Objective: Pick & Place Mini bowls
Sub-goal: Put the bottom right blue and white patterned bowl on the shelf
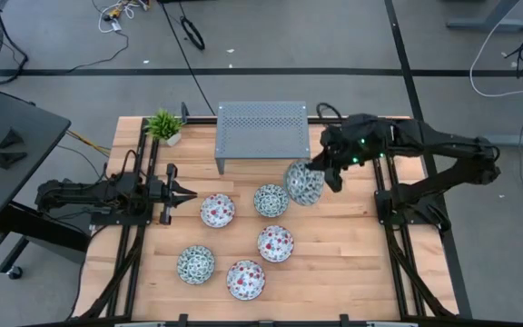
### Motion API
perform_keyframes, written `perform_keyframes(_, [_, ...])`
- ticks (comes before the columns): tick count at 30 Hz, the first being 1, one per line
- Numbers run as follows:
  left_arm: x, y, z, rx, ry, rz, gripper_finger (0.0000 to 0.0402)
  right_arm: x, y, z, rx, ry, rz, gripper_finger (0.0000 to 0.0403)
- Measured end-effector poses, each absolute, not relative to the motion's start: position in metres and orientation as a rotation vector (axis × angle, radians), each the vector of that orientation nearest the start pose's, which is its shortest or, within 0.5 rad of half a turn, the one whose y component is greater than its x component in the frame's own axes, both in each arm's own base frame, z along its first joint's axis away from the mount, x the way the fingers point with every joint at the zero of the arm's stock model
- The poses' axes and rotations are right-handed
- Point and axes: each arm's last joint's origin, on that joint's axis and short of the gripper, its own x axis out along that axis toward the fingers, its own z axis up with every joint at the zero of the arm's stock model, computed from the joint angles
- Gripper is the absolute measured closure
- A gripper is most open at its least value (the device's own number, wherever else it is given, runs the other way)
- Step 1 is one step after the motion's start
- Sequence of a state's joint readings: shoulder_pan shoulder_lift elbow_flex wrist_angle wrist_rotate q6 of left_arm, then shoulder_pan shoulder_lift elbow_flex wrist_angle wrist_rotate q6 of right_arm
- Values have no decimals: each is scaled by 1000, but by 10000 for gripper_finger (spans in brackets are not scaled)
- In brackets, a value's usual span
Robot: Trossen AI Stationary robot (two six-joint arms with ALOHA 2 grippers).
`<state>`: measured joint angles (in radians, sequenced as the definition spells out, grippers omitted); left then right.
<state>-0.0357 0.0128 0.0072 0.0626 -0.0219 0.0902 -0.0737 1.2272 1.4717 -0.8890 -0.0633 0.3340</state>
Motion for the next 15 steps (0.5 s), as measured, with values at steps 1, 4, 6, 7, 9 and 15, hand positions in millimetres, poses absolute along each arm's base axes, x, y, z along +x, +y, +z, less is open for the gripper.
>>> perform_keyframes(1, [98,-3,171,89,-58,-11,365,233,-18,414,370,629,-127,399])
perform_keyframes(4, [98,-3,171,89,-58,-11,365,240,-27,420,380,613,-157,399])
perform_keyframes(6, [98,-3,171,89,-58,-11,365,246,-34,424,388,602,-181,399])
perform_keyframes(7, [98,-3,171,89,-58,-11,365,248,-38,426,392,595,-194,399])
perform_keyframes(9, [98,-3,171,89,-57,-11,365,252,-46,430,400,584,-220,399])
perform_keyframes(15, [98,-3,171,89,-58,-12,365,264,-74,441,442,541,-312,399])
